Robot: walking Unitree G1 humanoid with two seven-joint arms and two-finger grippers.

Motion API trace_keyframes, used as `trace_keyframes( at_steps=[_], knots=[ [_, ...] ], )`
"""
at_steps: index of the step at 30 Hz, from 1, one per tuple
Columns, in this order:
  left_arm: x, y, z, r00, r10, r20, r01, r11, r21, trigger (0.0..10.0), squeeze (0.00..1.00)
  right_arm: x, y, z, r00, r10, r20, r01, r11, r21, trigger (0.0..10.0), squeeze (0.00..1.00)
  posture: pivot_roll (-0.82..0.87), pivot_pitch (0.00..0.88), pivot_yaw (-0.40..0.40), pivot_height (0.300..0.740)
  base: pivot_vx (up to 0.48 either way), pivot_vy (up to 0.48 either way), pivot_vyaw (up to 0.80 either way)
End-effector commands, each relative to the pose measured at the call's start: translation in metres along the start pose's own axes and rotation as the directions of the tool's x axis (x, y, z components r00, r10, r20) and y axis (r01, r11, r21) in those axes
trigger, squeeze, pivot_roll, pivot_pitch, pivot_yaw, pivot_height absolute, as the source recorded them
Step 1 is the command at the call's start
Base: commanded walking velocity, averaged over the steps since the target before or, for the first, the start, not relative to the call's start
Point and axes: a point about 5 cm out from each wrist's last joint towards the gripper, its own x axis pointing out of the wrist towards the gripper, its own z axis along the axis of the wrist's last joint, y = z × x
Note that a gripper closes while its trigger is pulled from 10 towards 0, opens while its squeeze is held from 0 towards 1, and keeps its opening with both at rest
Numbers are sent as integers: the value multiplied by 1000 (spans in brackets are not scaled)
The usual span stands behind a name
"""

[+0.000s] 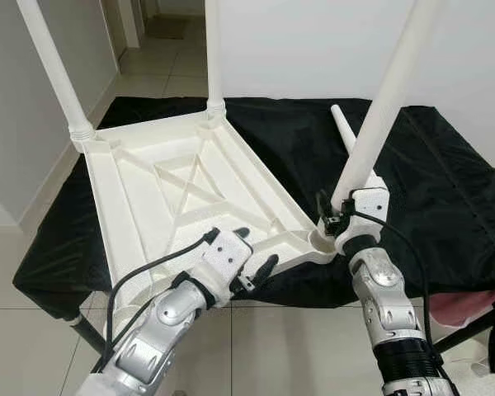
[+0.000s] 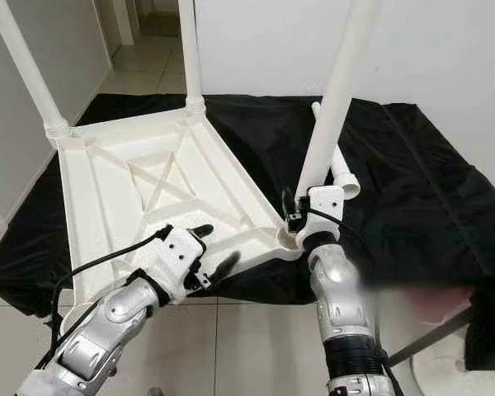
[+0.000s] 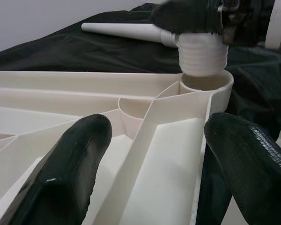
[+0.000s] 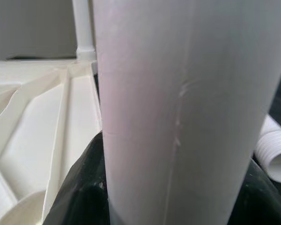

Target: Building children table

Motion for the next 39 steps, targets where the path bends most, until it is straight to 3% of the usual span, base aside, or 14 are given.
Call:
trace_keyframes(
  at_steps=[1, 12, 20, 28, 39],
  knots=[
    [-1, -5, -2, 999, -34, -21, 34, 999, 5, 10000, 0, 1, 0, -1, 1000, 15, 7, -15, 1000, -14, 10000, 0, 28, 33, -33, 740, 0, 0, 0],
    [2, -10, 6, 997, -78, -18, 77, 997, -32, 10000, 0, 5, 6, -14, 996, 86, -21, -88, 993, -73, 10000, 0, 37, 65, -37, 740, 0, 0, 0],
    [2, -7, 6, 998, -49, -26, 49, 999, -18, 10000, 0, -11, 14, -21, 983, 181, -10, -181, 978, -102, 10000, 0, 38, 80, -41, 740, 0, 0, 0],
    [1, -8, 7, 999, -41, -34, 40, 999, -21, 10000, 0, -25, 6, -29, 984, 178, -21, -179, 977, -113, 10000, 0, 33, 84, -36, 740, 0, 0, 0],
    [2, -6, 7, 998, -47, -37, 46, 999, -18, 10000, 0, -29, 4, -29, 978, 209, 8, -207, 971, -123, 10000, 0, 28, 81, -22, 740, 0, 0, 0]
  ],
)
